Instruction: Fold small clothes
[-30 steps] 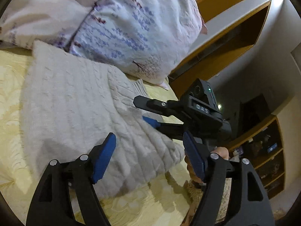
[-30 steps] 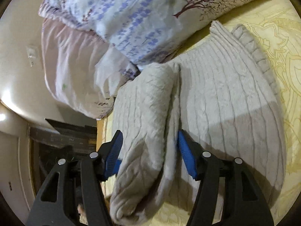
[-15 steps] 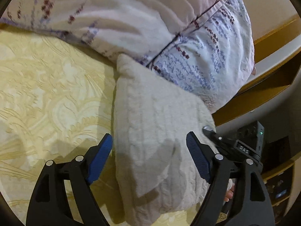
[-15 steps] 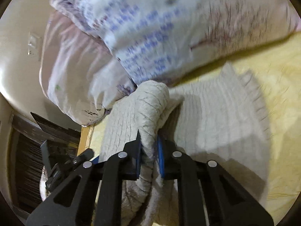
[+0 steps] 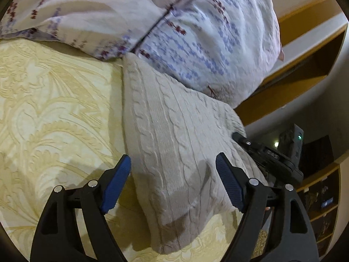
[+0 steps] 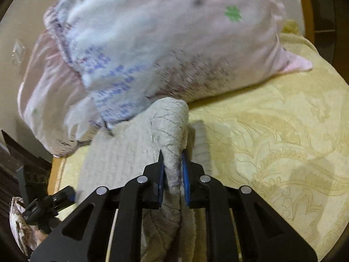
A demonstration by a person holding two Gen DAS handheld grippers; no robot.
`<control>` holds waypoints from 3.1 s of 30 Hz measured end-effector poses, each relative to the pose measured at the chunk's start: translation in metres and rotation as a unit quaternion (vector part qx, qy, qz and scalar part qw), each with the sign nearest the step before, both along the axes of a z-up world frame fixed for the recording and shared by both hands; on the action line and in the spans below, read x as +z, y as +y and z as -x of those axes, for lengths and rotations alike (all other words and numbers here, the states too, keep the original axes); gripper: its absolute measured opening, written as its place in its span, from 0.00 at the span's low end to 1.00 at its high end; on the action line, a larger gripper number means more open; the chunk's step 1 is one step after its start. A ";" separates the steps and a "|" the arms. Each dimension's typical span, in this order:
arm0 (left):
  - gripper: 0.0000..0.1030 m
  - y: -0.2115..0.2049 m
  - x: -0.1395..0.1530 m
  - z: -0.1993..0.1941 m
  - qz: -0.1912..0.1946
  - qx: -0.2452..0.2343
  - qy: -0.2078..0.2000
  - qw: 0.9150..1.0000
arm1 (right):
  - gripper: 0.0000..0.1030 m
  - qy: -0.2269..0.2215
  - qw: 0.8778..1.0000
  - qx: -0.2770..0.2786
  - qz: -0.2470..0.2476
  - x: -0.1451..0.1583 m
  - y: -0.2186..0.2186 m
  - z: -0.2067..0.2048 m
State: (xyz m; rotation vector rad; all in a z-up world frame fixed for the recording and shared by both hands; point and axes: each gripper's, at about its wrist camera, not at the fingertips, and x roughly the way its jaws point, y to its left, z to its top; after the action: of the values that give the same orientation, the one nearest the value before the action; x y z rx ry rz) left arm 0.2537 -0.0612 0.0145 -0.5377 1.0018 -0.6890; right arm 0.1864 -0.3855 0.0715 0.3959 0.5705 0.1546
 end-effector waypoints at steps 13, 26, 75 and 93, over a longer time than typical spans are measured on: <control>0.78 -0.010 0.000 0.013 -0.012 -0.012 -0.006 1.000 | 0.22 0.000 1.000 -0.027 -0.010 -0.010 -0.010 0.008; 0.78 -0.003 -0.006 0.041 0.004 -0.013 0.004 1.000 | 0.49 -0.021 0.995 0.044 -0.091 -0.028 -0.016 0.099; 0.13 -0.014 -0.017 -0.105 0.016 0.039 0.020 0.999 | 0.10 -0.032 0.990 0.111 -0.076 0.021 -0.027 -0.040; 0.09 -0.023 -0.023 -0.101 -0.017 0.065 -0.001 0.998 | 0.28 0.026 0.999 0.038 -0.020 0.001 -0.029 -0.058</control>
State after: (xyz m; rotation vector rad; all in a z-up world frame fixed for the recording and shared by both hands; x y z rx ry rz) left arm 0.3548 -0.0840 -0.0085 -0.5672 0.9653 -0.5565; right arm 0.2443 -0.4147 0.0722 0.4188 0.6351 0.2301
